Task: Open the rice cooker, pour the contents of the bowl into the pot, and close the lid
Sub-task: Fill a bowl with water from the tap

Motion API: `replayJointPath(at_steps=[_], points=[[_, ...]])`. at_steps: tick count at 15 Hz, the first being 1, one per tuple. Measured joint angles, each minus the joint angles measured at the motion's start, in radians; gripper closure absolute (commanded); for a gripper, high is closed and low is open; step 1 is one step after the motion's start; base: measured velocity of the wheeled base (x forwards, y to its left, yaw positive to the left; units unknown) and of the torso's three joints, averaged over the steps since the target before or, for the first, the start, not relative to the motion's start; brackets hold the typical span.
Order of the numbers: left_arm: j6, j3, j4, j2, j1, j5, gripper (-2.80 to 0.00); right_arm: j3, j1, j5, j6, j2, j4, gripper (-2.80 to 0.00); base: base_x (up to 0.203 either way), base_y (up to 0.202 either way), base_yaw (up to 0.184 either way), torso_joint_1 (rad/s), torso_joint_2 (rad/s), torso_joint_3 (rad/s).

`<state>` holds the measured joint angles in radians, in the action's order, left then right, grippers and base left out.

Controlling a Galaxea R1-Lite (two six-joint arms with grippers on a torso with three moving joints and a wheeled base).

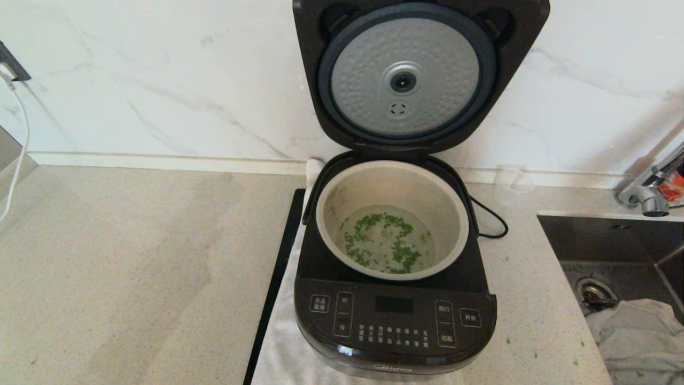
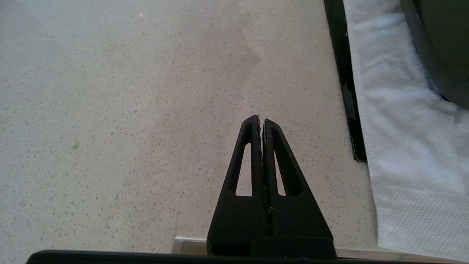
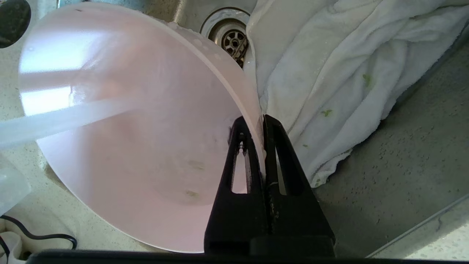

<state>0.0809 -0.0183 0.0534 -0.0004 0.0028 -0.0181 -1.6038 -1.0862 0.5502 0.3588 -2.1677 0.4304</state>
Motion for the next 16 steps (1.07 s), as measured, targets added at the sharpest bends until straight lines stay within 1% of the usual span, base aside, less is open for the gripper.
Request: replayJointPath(at_steps=[6, 9, 10, 13, 16], points=[[-0.001, 0.000, 0.000, 0.000, 0.000, 0.000, 0.00, 0.025, 0.012, -0.001, -0.003, 0.031, 0.007, 0.00, 0.000, 0.000, 0.000, 0.000, 0.00, 0.000], [-0.004, 0.000, 0.000, 0.000, 0.000, 0.000, 0.00, 0.081, 0.034, -0.003, -0.007, 0.078, 0.006, 0.00, 0.000, 0.000, 0.000, 0.000, 0.00, 0.000], [-0.005, 0.000, 0.000, 0.000, 0.000, 0.000, 0.00, 0.112, 0.050, -0.003, -0.014, 0.104, 0.005, 0.00, 0.000, 0.000, 0.000, 0.000, 0.00, 0.000], [-0.006, 0.000, 0.000, 0.000, 0.000, 0.000, 0.00, 0.232, 0.111, -0.006, -0.070, 0.212, 0.006, 0.00, 0.000, 0.000, 0.000, 0.000, 0.00, 0.000], [-0.006, 0.000, 0.000, 0.000, 0.000, -0.001, 0.00, 0.338, 0.216, -0.021, -0.088, 0.371, 0.033, 0.00, 0.000, 0.000, 0.000, 0.000, 0.00, 0.000]])
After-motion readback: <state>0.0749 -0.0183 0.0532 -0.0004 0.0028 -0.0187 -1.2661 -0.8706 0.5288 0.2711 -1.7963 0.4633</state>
